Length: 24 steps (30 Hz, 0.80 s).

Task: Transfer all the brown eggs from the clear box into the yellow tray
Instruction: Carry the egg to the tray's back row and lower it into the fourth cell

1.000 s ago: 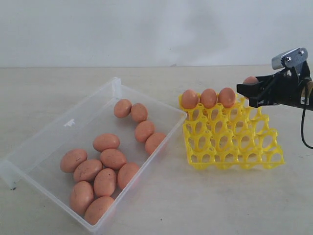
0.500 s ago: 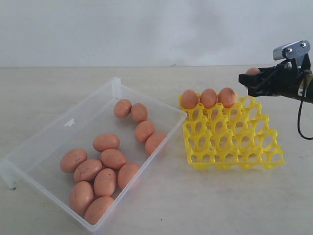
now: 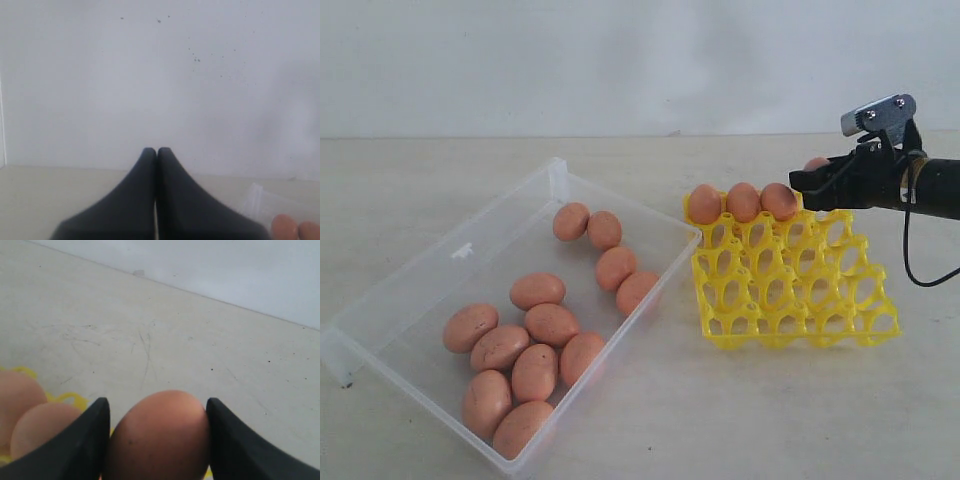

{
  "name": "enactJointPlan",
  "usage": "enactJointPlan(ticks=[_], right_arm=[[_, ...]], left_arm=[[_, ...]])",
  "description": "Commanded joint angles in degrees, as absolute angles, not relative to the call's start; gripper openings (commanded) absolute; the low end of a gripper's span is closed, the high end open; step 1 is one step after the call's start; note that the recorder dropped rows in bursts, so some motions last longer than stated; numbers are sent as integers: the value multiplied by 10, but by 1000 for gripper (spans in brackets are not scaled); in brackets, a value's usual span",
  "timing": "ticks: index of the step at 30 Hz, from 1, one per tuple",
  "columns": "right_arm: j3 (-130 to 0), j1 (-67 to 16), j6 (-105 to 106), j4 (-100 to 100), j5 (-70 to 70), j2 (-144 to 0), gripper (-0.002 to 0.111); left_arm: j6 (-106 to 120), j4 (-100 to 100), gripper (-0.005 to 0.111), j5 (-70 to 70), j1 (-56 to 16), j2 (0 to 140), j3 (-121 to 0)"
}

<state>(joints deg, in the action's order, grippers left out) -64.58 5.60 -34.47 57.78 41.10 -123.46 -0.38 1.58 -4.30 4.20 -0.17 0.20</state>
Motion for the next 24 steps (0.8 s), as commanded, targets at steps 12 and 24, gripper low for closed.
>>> enactJointPlan(ticks=[12, 24], right_arm=[[-647, 56, -367, 572, 384, -1233, 28], [-647, 56, -391, 578, 387, -1233, 41]], left_arm=[[-4, 16, -4, -80, 39, 0, 0], [-4, 16, -4, -112, 39, 0, 0]])
